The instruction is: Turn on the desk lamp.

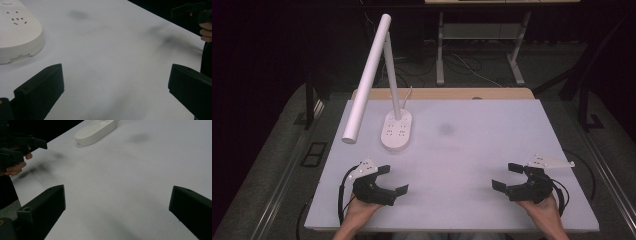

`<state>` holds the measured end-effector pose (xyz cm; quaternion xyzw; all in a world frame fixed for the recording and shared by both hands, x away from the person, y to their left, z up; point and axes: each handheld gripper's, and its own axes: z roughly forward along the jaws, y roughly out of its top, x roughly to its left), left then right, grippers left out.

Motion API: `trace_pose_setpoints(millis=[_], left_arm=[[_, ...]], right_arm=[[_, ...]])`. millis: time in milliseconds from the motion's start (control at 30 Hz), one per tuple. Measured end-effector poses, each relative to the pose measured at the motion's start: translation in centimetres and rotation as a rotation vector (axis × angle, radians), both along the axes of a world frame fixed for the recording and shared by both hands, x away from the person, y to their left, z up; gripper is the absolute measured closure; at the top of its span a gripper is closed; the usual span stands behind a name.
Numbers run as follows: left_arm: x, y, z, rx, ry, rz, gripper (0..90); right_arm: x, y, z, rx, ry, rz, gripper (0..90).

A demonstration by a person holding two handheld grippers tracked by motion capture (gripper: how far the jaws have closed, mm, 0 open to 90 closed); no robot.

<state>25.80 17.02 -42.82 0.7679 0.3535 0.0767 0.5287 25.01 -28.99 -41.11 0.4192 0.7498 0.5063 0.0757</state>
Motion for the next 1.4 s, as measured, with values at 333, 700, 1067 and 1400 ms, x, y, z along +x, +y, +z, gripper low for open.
trace_pose_setpoints(millis=[333,700,1067,1400], left_arm=[[-0.1,-0.1,-0.1,0.010,0.000,-0.017,0.0],[-0.1,-0.2,-0.1,0.010,-0.002,-0.022,0.0],[-0.1,-0.3,-0.1,0.023,-0.005,-0.030,0.0],[-0.3,-0.4,-0.1,0.030,-0.009,-0.038,0.0]], right_arm=[[-0.1,0.2,0.0,-0.014,0.020,0.020,0.3],[0.0,0.5,-0.1,-0.042,0.034,0.047,0.3],[0.2,0.7,0.3,-0.060,0.051,0.060,0.4],[1.1,1.0,1.1,-0.072,0.068,0.086,0.4]])
